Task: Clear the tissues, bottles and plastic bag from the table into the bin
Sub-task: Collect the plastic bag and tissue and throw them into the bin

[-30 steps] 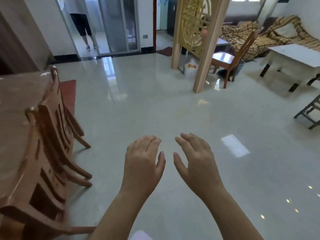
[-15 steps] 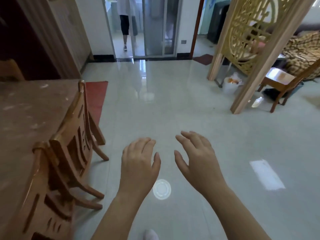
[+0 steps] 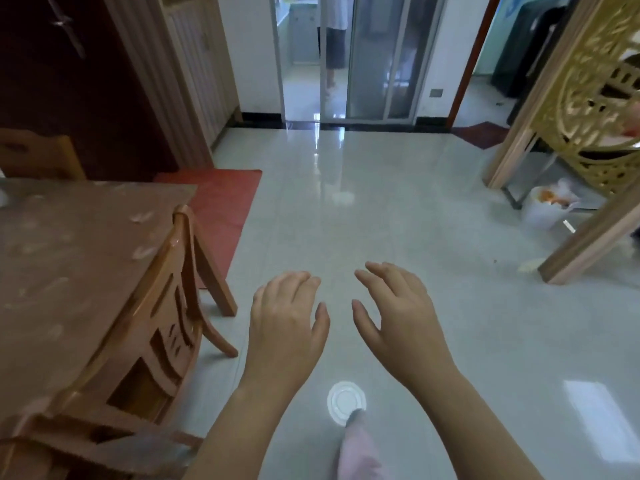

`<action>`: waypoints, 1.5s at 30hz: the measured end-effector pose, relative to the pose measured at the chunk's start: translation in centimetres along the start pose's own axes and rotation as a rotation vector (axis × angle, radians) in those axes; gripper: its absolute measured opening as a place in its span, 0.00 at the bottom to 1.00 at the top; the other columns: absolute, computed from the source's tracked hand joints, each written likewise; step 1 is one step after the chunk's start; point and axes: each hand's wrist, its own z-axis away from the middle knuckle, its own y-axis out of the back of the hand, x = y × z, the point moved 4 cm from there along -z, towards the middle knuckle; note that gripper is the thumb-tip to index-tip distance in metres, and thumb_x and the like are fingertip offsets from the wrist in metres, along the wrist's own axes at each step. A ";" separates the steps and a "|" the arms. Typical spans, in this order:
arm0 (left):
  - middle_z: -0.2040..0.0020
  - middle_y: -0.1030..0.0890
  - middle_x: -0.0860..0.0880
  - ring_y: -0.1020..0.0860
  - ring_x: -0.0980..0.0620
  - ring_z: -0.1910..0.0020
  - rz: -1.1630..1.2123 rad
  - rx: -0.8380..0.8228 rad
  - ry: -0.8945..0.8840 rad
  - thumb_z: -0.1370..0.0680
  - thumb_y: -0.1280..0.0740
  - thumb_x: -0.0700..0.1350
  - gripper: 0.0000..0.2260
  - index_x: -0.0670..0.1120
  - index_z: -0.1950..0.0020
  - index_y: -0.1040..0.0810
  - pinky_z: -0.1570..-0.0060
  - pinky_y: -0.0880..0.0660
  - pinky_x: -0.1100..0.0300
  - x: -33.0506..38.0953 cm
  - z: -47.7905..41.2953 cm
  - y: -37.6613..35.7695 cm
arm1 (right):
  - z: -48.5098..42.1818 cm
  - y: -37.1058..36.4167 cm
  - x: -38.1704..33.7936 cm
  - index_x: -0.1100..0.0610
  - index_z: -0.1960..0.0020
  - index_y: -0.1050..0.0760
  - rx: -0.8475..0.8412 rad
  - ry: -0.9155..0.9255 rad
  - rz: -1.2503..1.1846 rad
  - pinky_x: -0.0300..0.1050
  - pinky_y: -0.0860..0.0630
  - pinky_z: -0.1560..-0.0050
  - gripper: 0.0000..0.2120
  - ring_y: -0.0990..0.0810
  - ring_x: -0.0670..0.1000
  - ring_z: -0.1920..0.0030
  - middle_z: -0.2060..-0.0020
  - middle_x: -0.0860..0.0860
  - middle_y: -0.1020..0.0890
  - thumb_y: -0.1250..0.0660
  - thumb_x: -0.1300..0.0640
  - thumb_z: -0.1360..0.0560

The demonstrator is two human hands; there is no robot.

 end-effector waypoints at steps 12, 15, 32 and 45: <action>0.48 0.19 0.46 0.25 0.47 0.44 -0.086 0.141 0.116 0.26 0.43 0.48 0.16 0.43 0.46 0.22 0.43 0.29 0.50 -4.5 -20.4 -6.6 | -20.9 -9.6 9.6 0.62 0.46 0.23 -0.068 0.140 -0.131 0.55 0.28 0.46 0.18 0.23 0.59 0.47 0.49 0.58 0.20 0.41 0.53 0.28; 0.48 0.19 0.46 0.27 0.49 0.43 -0.111 0.156 0.166 0.27 0.42 0.47 0.15 0.43 0.46 0.22 0.44 0.29 0.50 -7.6 -23.4 -8.0 | -24.7 -12.9 10.2 0.62 0.46 0.23 -0.097 0.166 -0.160 0.55 0.27 0.46 0.18 0.23 0.59 0.47 0.49 0.57 0.20 0.41 0.53 0.28; 0.45 0.19 0.46 0.25 0.45 0.41 -0.197 0.221 0.389 0.27 0.43 0.49 0.17 0.43 0.45 0.22 0.41 0.31 0.46 -32.1 -46.4 -11.2 | -52.3 -35.5 5.8 0.61 0.45 0.23 -0.193 0.308 -0.238 0.58 0.27 0.45 0.17 0.28 0.54 0.44 0.48 0.56 0.20 0.41 0.53 0.28; 0.47 0.18 0.45 0.23 0.43 0.44 -0.319 0.314 0.556 0.27 0.41 0.47 0.16 0.41 0.47 0.21 0.43 0.33 0.50 -46.9 -59.1 -14.8 | -69.2 -51.5 3.4 0.60 0.45 0.23 -0.330 0.465 -0.389 0.58 0.29 0.43 0.19 0.25 0.59 0.44 0.47 0.56 0.20 0.42 0.52 0.29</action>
